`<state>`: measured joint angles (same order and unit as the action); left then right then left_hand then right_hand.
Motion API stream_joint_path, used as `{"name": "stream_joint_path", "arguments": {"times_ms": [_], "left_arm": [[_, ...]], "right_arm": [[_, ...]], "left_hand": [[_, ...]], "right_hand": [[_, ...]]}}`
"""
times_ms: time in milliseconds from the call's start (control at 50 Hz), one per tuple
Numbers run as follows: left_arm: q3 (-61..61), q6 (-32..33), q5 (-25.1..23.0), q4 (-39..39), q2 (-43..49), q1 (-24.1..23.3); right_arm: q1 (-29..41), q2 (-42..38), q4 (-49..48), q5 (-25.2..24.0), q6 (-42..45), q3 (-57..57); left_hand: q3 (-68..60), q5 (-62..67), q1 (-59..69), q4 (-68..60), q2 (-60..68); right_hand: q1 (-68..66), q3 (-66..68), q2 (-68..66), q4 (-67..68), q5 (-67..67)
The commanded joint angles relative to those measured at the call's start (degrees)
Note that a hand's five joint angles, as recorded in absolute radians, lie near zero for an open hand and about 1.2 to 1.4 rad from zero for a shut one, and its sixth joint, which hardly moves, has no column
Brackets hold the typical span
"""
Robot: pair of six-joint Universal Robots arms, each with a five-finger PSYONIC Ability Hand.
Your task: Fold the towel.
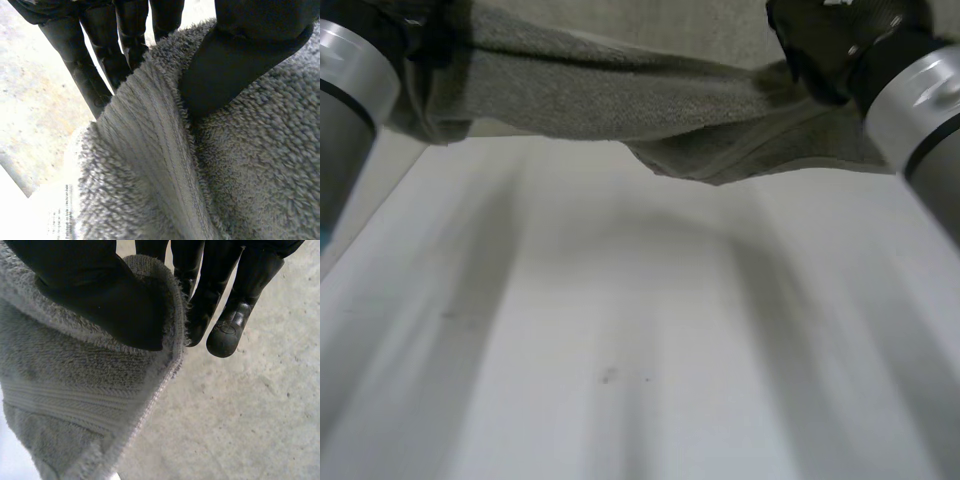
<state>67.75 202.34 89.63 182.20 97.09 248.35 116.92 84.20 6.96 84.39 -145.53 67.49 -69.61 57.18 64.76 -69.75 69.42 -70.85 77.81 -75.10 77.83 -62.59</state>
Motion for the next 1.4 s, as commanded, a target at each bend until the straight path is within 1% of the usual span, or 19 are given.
{"name": "stream_joint_path", "arguments": {"times_ms": [20,160,380,440,480,500,520,540,560,580,600,620,660,740,840,940,1040,1220,1400], "left_arm": [[0.0,-4.0,0.2,-11.9,-1.7,-1.0],[0.3,-7.2,-0.2,-21.5,5.7,-1.2],[-3.0,-6.6,-0.3,-20.7,18.8,-0.6],[-8.7,-6.3,-0.3,-15.1,22.8,-0.7],[-13.8,-6.3,-0.3,-6.2,24.6,-0.3],[-13.9,-6.3,-0.3,-6.2,24.6,-0.3],[-15.6,-6.4,-0.2,-0.1,24.6,-0.2],[-15.6,-6.4,-0.2,0.0,24.6,-0.2],[-16.7,-7.0,-0.2,6.9,24.5,-0.1],[-16.9,-7.3,0.1,13.4,24.5,-0.1],[-16.9,-7.3,0.1,13.4,24.5,-0.1],[-16.9,-7.3,0.1,18.7,24.5,-0.3],[-16.3,-7.5,0.2,21.7,24.4,-0.4],[-13.0,-8.3,0.2,20.1,24.1,-0.1],[-6.7,-7.9,-0.2,16.9,24.3,0.1],[0.3,-7.7,-0.3,15.5,25.5,0.2],[6.7,-7.5,-0.3,15.3,29.4,-0.5],[14.5,-7.3,0.3,8.5,32.1,-3.1],[19.1,-7.4,0.5,0.0,20.2,-3.8]], "right_arm": [[-0.1,-2.3,19.1,-1.7,-0.1,-8.2],[0.0,-8.3,23.6,-2.0,0.0,-8.3],[-0.4,-24.1,20.5,-2.7,-0.5,-10.8],[-0.7,-28.0,13.0,-1.1,-1.1,-14.9],[-0.7,-28.9,8.2,0.7,-1.9,-16.6],[-0.7,-29.1,1.3,3.2,-3.1,-17.9],[-0.7,-29.1,1.2,3.2,-3.1,-17.9],[-0.9,-28.7,-7.0,5.6,-3.7,-18.3],[-1.2,-28.0,-15.3,7.4,-4.2,-17.8],[-1.3,-27.9,-15.4,7.5,-4.2,-17.8],[-1.6,-26.6,-22.8,8.8,-4.3,-16.8],[-2.0,-24.8,-29.1,9.4,-4.2,-15.3],[-2.5,-23.4,-32.8,9.3,-4.2,-13.6],[-2.7,-21.6,-32.7,8.4,-4.2,-11.7],[-2.8,-22.0,-24.1,4.8,-4.2,-9.9],[-3.0,-27.1,-11.0,-0.5,-4.1,-5.9],[-2.9,-32.0,-6.9,-0.9,-4.0,-1.1],[-3.4,-34.1,-3.7,-0.6,-3.2,4.5],[-6.3,-24.5,-3.9,-0.7,-3.5,13.0]], "left_hand": [[-10.4,12.8,15.2,-10.3,10.6],[-10.4,12.8,15.2,-10.3,10.6],[-10.4,12.8,15.2,-10.3,10.6],[-10.4,12.8,15.2,-10.3,10.6],[-10.4,12.8,15.2,-10.3,10.6],[-10.4,12.8,15.2,-10.3,10.6],[-10.4,12.8,15.2,-10.3,10.6],[-10.4,12.8,15.2,-10.3,10.6],[-10.4,12.8,15.2,-10.3,10.6],[-10.4,12.8,15.2,-10.3,10.6],[-10.4,12.8,15.2,-10.3,10.6],[-10.4,12.8,15.2,-10.3,10.6],[-10.4,12.8,15.2,-10.3,10.6],[-10.4,12.8,15.2,-10.3,10.6],[-10.4,12.8,15.2,-10.3,10.6],[-10.4,12.8,15.2,-10.3,10.6],[-10.1,12.5,14.9,-9.9,10.3],[23.8,-21.4,-19.0,24.0,-23.7],[35.8,-33.4,-31.0,36.0,-35.7]], "right_hand": [[-9.2,2.2,-4.9,2.2,-7.4],[-9.2,2.2,-4.9,2.2,-7.4],[-9.2,2.2,-4.9,2.2,-7.4],[-9.2,2.2,-4.9,2.2,-7.4],[-9.2,2.2,-4.9,2.2,-7.4],[-9.2,2.2,-4.9,2.2,-7.4],[-9.2,2.2,-4.9,2.2,-7.4],[-9.2,2.2,-4.9,2.2,-7.4],[-9.2,2.2,-4.9,2.2,-7.4],[-9.2,2.2,-4.9,2.2,-7.4],[-9.2,2.2,-4.9,2.2,-7.4],[-9.2,2.2,-4.9,2.2,-7.4],[-9.2,2.2,-4.9,2.2,-7.4],[-9.2,2.2,-4.9,2.2,-7.4],[-9.2,2.2,-4.9,2.2,-7.4],[-9.2,2.2,-4.9,2.2,-7.4],[-9.2,2.2,-4.9,2.2,-7.4],[-9.2,2.2,-4.9,2.2,-7.4],[-9.2,2.2,-4.9,2.2,-7.4]]}}
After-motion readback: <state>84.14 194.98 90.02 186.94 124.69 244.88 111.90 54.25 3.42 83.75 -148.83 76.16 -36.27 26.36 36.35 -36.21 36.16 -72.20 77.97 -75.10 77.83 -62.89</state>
